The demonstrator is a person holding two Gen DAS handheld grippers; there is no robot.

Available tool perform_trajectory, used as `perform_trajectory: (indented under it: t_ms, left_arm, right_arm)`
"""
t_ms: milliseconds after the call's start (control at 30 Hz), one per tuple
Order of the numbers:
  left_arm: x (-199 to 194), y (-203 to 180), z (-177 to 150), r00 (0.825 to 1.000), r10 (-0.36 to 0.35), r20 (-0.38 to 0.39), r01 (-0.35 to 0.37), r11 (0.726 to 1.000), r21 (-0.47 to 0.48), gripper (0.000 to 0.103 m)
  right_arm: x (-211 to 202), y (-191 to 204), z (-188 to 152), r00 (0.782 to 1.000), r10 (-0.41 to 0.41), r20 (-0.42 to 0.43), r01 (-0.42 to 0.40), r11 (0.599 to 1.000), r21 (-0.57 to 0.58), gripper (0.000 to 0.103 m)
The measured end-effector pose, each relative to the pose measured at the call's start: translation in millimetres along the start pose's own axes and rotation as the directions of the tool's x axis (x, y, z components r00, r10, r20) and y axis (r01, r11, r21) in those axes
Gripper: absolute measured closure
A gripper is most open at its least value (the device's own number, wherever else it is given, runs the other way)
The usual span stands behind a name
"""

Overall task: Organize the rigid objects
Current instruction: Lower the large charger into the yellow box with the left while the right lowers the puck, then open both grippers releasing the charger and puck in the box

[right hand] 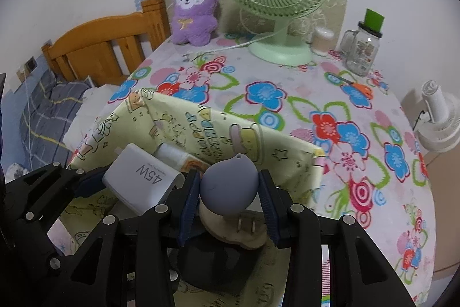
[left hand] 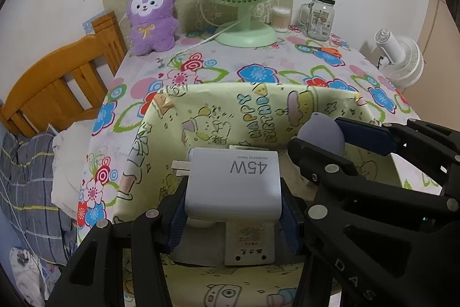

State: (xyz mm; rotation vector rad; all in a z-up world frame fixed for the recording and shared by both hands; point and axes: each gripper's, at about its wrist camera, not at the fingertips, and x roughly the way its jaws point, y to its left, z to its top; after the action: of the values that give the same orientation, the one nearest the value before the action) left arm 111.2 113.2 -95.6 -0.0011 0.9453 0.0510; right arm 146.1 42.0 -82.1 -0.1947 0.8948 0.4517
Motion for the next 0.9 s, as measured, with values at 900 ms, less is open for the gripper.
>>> perform_trajectory:
  t_ms: [900]
  left_arm:
    - [21.5, -6.6, 2.0, 0.998, -0.053, -0.038, 0.052, 0.998, -0.024, 0.046]
  right_arm:
    - [0.5, -4.1, 0.6, 0.993, -0.106, 0.044, 0.109, 0.992, -0.065, 0.035]
